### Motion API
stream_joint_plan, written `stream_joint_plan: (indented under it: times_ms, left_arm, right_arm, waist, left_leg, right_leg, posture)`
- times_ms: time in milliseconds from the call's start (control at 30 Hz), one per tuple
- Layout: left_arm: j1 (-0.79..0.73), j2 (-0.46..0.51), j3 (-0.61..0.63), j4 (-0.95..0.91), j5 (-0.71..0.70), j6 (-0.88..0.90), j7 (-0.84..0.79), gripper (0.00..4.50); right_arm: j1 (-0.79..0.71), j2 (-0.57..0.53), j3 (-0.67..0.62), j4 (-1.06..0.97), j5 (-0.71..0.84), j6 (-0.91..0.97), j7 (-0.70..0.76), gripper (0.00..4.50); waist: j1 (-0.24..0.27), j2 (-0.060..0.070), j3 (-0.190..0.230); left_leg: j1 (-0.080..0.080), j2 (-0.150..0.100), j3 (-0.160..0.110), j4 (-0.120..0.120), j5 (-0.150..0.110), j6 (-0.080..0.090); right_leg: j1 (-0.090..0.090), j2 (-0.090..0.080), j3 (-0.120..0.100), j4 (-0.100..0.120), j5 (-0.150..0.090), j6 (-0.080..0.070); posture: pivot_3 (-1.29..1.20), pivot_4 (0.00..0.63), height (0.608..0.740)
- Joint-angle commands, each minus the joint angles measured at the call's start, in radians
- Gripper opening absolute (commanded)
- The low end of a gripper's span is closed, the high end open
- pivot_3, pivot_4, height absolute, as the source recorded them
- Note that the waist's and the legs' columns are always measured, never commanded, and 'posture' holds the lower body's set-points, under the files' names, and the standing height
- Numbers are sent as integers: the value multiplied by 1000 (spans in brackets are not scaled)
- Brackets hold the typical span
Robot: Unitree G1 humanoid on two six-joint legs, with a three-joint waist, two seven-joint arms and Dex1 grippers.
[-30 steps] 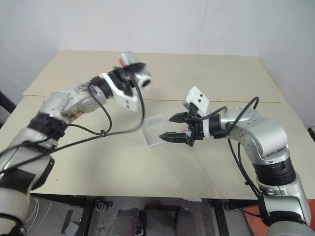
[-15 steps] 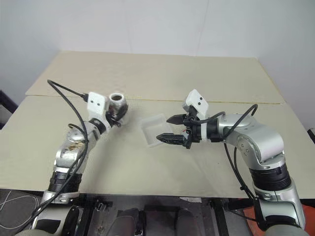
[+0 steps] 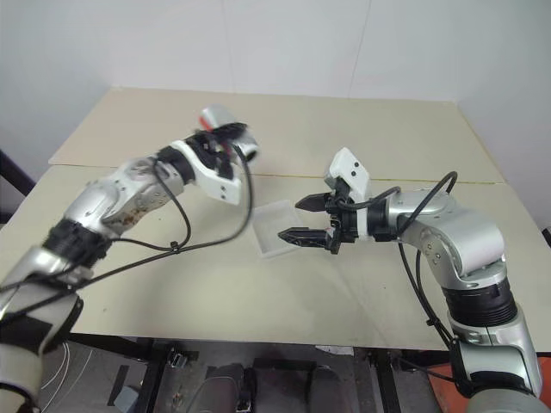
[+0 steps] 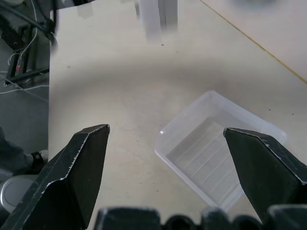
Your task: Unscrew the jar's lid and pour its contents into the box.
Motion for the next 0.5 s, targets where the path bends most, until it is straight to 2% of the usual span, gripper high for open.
stream_joint_plan:
  times_ms: [33, 100, 300, 500]
  left_arm:
    - [-98, -23, -126, 96, 230, -107, 173, 1931]
    - [-125, -55, -160, 125, 292, -102, 218, 1931]
    - [-135, -157, -180, 194, 353, -51, 249, 1931]
    - [-132, -156, -182, 188, 380, -50, 263, 1931]
  right_arm:
    - [-22, -7, -17, -11, -12, -31, -9, 4440]
    - [-17, -1, -33, -19, -10, -26, -26, 4440]
    - [22, 1, -82, -66, 21, 2, -83, 4440]
    - [69, -1, -114, -115, 60, 29, -122, 4440]
  waist:
    - [-3, 0, 0]
    - [-5, 0, 0]
    - [-6, 0, 0]
    - [-11, 0, 0]
  left_leg:
    - [-1, 0, 2, 0, 0, 0]
    - [-3, 1, 3, 0, 0, 0]
    - [-5, 1, 3, 1, 0, 1]
    - [-5, 1, 0, 1, 0, 1]
  right_leg:
    - [-1, 0, 0, 0, 0, 0]
    - [-2, 0, 0, 0, 0, 1]
    - [-4, -1, -1, 0, -1, 1]
    - [-4, -1, -1, 1, -1, 2]
  posture:
    - [0, 150, 740]
    - [0, 150, 740]
    - [0, 150, 740]
    - [0, 150, 740]
